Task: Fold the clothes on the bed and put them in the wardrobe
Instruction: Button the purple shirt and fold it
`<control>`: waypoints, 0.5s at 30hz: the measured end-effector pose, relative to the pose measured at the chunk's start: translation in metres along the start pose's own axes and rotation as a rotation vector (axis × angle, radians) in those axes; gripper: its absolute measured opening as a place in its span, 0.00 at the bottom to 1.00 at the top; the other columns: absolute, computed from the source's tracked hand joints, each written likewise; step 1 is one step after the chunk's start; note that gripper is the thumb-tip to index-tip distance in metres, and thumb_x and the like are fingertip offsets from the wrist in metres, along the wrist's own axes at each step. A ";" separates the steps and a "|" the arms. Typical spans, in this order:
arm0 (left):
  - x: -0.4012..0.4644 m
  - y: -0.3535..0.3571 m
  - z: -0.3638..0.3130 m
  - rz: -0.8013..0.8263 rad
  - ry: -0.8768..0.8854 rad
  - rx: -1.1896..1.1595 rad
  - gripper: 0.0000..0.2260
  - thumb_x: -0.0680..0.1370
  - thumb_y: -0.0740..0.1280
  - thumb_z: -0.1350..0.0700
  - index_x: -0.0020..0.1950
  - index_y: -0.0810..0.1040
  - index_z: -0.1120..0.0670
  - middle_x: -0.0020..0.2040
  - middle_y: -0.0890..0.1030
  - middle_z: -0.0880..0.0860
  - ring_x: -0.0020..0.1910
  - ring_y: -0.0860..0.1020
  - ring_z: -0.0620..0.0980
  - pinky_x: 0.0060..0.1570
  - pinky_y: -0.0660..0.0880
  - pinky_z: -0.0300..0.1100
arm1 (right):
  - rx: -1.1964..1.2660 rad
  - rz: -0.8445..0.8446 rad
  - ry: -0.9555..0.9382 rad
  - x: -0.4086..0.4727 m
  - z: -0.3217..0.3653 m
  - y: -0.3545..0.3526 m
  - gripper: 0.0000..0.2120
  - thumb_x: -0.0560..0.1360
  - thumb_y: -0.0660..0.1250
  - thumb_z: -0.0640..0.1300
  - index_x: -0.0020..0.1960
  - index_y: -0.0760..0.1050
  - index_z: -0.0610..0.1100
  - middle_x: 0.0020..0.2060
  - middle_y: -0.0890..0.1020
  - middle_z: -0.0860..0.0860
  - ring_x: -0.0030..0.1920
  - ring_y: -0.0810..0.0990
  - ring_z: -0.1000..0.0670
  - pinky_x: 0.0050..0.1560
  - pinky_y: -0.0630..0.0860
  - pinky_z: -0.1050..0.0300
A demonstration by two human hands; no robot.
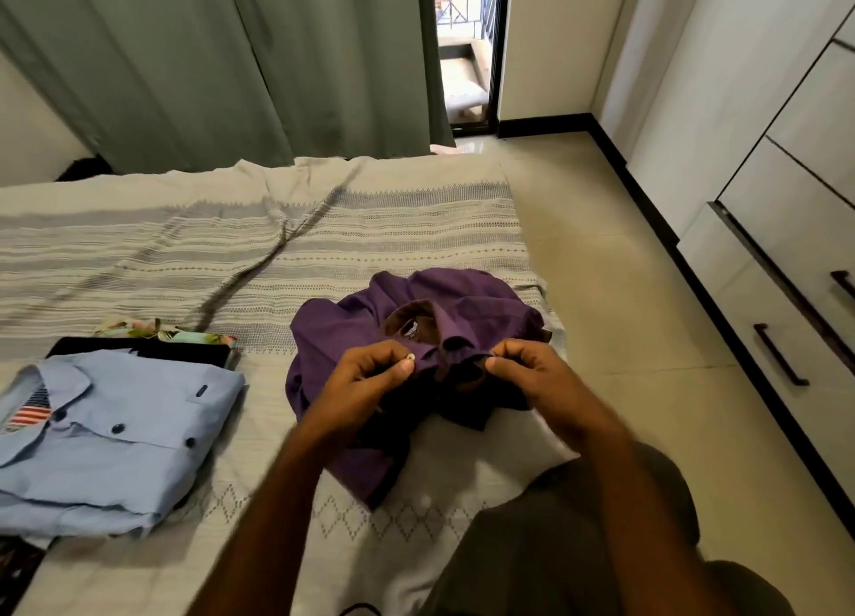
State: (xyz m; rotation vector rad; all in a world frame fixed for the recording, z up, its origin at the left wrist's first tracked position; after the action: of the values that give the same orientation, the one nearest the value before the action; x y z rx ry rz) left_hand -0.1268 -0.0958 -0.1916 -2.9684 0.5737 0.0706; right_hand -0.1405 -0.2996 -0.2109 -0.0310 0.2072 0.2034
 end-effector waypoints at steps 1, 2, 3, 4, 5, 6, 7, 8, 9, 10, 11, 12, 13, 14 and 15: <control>-0.004 -0.004 -0.012 0.082 -0.026 -0.010 0.08 0.80 0.67 0.61 0.42 0.79 0.63 0.37 0.78 0.51 0.38 0.75 0.45 0.40 0.72 0.34 | 0.003 0.142 0.040 -0.004 0.013 -0.002 0.07 0.79 0.68 0.40 0.42 0.79 0.44 0.35 0.78 0.49 0.36 0.75 0.53 0.38 0.71 0.60; -0.005 -0.014 -0.023 0.112 -0.046 0.001 0.08 0.79 0.68 0.62 0.43 0.80 0.64 0.38 0.80 0.52 0.39 0.77 0.46 0.41 0.73 0.35 | 0.001 0.251 0.067 -0.008 0.030 -0.005 0.05 0.79 0.69 0.41 0.44 0.79 0.42 0.36 0.78 0.48 0.36 0.75 0.52 0.37 0.70 0.60; 0.000 -0.028 -0.034 0.077 -0.046 0.034 0.07 0.79 0.68 0.62 0.43 0.82 0.62 0.38 0.82 0.52 0.40 0.79 0.46 0.43 0.75 0.36 | -0.020 0.310 0.086 -0.008 0.044 -0.010 0.05 0.78 0.70 0.42 0.45 0.80 0.41 0.37 0.78 0.47 0.37 0.74 0.51 0.37 0.70 0.60; 0.008 -0.044 -0.046 -0.016 -0.018 0.093 0.07 0.78 0.68 0.63 0.42 0.84 0.59 0.39 0.83 0.52 0.41 0.80 0.45 0.45 0.76 0.39 | -0.072 0.306 0.091 -0.002 0.057 -0.016 0.05 0.78 0.70 0.42 0.45 0.80 0.40 0.37 0.78 0.46 0.37 0.75 0.51 0.37 0.70 0.60; 0.016 -0.062 -0.062 -0.149 0.027 0.169 0.08 0.78 0.70 0.63 0.41 0.86 0.55 0.39 0.84 0.51 0.41 0.80 0.45 0.46 0.77 0.43 | -0.150 0.242 0.084 0.008 0.072 -0.023 0.06 0.78 0.70 0.42 0.44 0.80 0.40 0.37 0.79 0.45 0.37 0.76 0.50 0.37 0.72 0.60; 0.024 -0.076 -0.078 -0.291 0.075 0.238 0.09 0.78 0.71 0.62 0.41 0.86 0.52 0.39 0.85 0.49 0.41 0.81 0.45 0.46 0.78 0.47 | -0.237 0.128 0.073 0.021 0.085 -0.030 0.08 0.79 0.70 0.42 0.43 0.80 0.39 0.38 0.80 0.46 0.39 0.78 0.49 0.39 0.75 0.59; 0.028 -0.084 -0.098 -0.419 0.138 0.289 0.08 0.78 0.73 0.60 0.41 0.86 0.50 0.41 0.85 0.48 0.41 0.81 0.44 0.46 0.79 0.50 | -0.334 -0.030 0.037 0.031 0.104 -0.036 0.09 0.79 0.70 0.43 0.42 0.80 0.40 0.39 0.83 0.47 0.42 0.81 0.47 0.41 0.77 0.57; 0.029 -0.084 -0.118 -0.509 0.211 0.321 0.06 0.77 0.74 0.59 0.43 0.86 0.48 0.43 0.85 0.48 0.42 0.81 0.43 0.46 0.80 0.48 | -0.418 -0.226 -0.030 0.035 0.123 -0.041 0.09 0.79 0.69 0.45 0.42 0.81 0.42 0.41 0.84 0.49 0.44 0.83 0.47 0.45 0.79 0.55; 0.026 -0.076 -0.137 -0.559 0.294 0.329 0.04 0.77 0.74 0.59 0.46 0.86 0.50 0.46 0.84 0.48 0.44 0.81 0.41 0.44 0.80 0.42 | -0.455 -0.445 -0.132 0.031 0.143 -0.044 0.08 0.78 0.69 0.47 0.43 0.82 0.45 0.41 0.85 0.51 0.45 0.84 0.49 0.46 0.79 0.55; 0.019 -0.064 -0.154 -0.592 0.374 0.317 0.03 0.77 0.74 0.60 0.47 0.86 0.52 0.46 0.83 0.48 0.44 0.81 0.39 0.42 0.78 0.35 | -0.446 -0.641 -0.263 0.018 0.162 -0.042 0.07 0.78 0.69 0.49 0.45 0.82 0.47 0.42 0.84 0.53 0.45 0.83 0.51 0.47 0.79 0.56; 0.011 -0.051 -0.161 -0.619 0.423 0.282 0.03 0.76 0.74 0.61 0.48 0.86 0.53 0.45 0.84 0.48 0.44 0.81 0.39 0.41 0.76 0.33 | -0.414 -0.779 -0.384 0.001 0.171 -0.035 0.07 0.78 0.69 0.50 0.47 0.82 0.48 0.42 0.84 0.54 0.44 0.83 0.53 0.48 0.79 0.58; 0.004 -0.040 -0.159 -0.645 0.438 0.226 0.04 0.75 0.75 0.62 0.47 0.86 0.54 0.43 0.85 0.48 0.42 0.82 0.40 0.41 0.77 0.33 | -0.390 -0.861 -0.467 -0.013 0.169 -0.024 0.06 0.78 0.70 0.50 0.47 0.81 0.48 0.41 0.84 0.54 0.43 0.83 0.54 0.47 0.79 0.58; -0.002 -0.029 -0.146 -0.664 0.419 0.163 0.05 0.75 0.75 0.64 0.47 0.86 0.54 0.40 0.85 0.48 0.39 0.82 0.41 0.41 0.78 0.36 | -0.380 -0.885 -0.487 -0.020 0.155 -0.012 0.06 0.78 0.70 0.50 0.47 0.81 0.48 0.41 0.84 0.54 0.42 0.83 0.53 0.46 0.79 0.57; -0.007 -0.019 -0.126 -0.667 0.375 0.108 0.06 0.74 0.75 0.64 0.46 0.86 0.54 0.38 0.85 0.49 0.37 0.82 0.44 0.40 0.78 0.38 | -0.364 -0.860 -0.448 -0.020 0.131 0.000 0.06 0.78 0.71 0.50 0.46 0.81 0.48 0.40 0.84 0.54 0.41 0.82 0.53 0.46 0.80 0.56; -0.010 -0.008 -0.103 -0.656 0.317 0.069 0.06 0.74 0.76 0.65 0.45 0.86 0.53 0.36 0.85 0.51 0.36 0.82 0.46 0.40 0.79 0.41 | -0.329 -0.813 -0.380 -0.018 0.103 0.011 0.05 0.77 0.71 0.49 0.45 0.80 0.48 0.39 0.83 0.55 0.40 0.82 0.55 0.45 0.80 0.55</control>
State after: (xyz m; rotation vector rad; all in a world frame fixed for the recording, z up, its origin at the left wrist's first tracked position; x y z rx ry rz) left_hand -0.1307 -0.0977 -0.0878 -2.9479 -0.3843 -0.4687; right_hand -0.1394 -0.2874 -0.1064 -0.3928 -0.2277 -0.5677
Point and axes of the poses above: each hand's wrist, its own x-axis towards the middle knuckle, its own y-axis out of the palm, z = x × y, the point moved 8 cm from there along x, towards the middle knuckle
